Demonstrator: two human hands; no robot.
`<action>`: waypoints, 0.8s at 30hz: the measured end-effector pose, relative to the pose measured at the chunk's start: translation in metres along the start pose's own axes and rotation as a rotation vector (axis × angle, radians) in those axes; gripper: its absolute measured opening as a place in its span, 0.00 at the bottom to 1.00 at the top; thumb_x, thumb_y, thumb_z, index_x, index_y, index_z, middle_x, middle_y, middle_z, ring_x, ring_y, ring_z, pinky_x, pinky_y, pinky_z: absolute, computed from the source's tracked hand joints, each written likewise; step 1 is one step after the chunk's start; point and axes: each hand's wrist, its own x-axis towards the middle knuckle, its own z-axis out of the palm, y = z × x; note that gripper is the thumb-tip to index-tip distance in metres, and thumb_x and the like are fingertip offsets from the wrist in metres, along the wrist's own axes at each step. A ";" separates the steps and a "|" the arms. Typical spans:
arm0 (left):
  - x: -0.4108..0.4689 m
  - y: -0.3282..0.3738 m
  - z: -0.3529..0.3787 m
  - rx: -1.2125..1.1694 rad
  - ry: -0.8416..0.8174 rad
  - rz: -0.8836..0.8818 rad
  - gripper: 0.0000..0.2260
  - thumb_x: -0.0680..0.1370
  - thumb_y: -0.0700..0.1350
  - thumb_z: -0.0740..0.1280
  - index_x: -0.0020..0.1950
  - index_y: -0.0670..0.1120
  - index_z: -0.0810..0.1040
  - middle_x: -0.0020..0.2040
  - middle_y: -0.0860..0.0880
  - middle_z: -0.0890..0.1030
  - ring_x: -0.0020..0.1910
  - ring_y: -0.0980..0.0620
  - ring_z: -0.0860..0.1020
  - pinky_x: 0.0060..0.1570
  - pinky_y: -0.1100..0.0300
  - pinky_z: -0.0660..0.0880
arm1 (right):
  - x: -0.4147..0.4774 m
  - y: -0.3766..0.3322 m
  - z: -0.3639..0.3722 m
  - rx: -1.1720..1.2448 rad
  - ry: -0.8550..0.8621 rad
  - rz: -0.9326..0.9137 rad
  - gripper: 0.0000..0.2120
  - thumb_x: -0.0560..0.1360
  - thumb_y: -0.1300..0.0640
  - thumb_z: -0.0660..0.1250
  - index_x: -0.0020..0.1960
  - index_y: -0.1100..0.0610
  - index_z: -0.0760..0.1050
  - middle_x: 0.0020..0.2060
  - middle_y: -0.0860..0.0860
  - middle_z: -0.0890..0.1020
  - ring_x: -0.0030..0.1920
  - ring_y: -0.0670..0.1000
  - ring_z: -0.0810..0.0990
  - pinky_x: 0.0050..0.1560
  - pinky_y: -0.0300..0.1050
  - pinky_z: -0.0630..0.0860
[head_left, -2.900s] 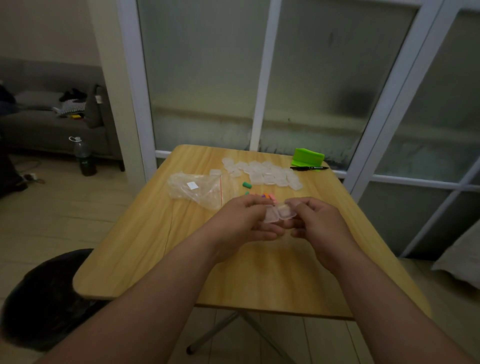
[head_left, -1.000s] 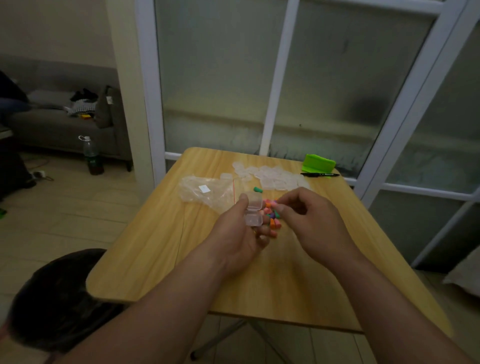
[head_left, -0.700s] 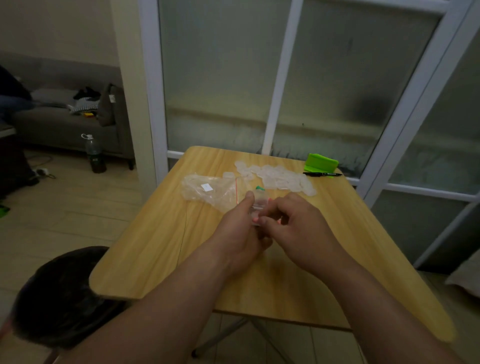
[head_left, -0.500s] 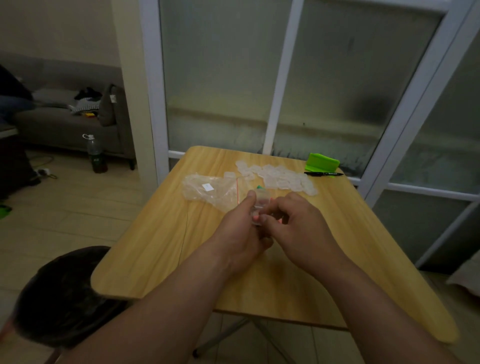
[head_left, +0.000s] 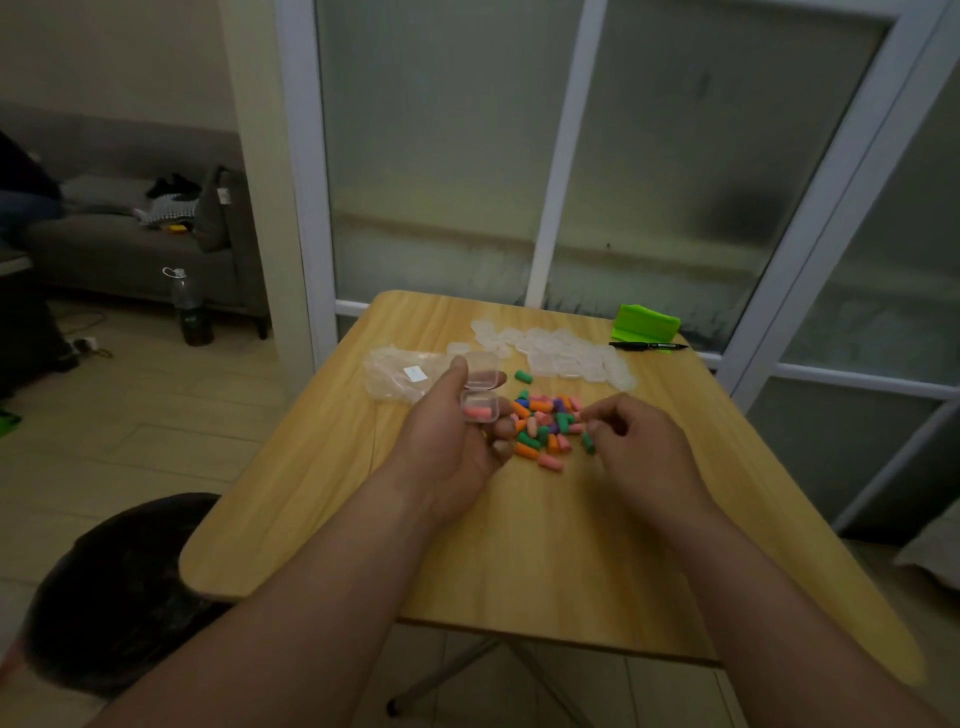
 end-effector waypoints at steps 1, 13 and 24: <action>0.000 0.000 0.000 0.003 0.002 0.004 0.20 0.87 0.59 0.55 0.65 0.45 0.74 0.35 0.48 0.71 0.31 0.53 0.69 0.31 0.60 0.65 | -0.001 0.001 0.003 -0.036 -0.013 -0.007 0.07 0.82 0.59 0.69 0.53 0.48 0.83 0.50 0.45 0.84 0.53 0.47 0.81 0.48 0.44 0.73; 0.000 0.002 0.002 0.017 0.004 0.010 0.20 0.87 0.59 0.55 0.65 0.44 0.73 0.34 0.48 0.72 0.30 0.53 0.70 0.31 0.60 0.64 | -0.006 -0.004 0.013 -0.128 -0.064 -0.051 0.07 0.79 0.58 0.72 0.46 0.46 0.79 0.44 0.42 0.82 0.45 0.40 0.78 0.40 0.36 0.69; -0.003 0.001 0.004 0.025 0.010 0.000 0.21 0.87 0.59 0.55 0.67 0.44 0.74 0.35 0.47 0.74 0.31 0.53 0.71 0.32 0.60 0.65 | -0.015 -0.013 0.012 -0.286 -0.185 -0.104 0.05 0.78 0.48 0.74 0.46 0.46 0.80 0.45 0.43 0.80 0.45 0.41 0.76 0.41 0.40 0.70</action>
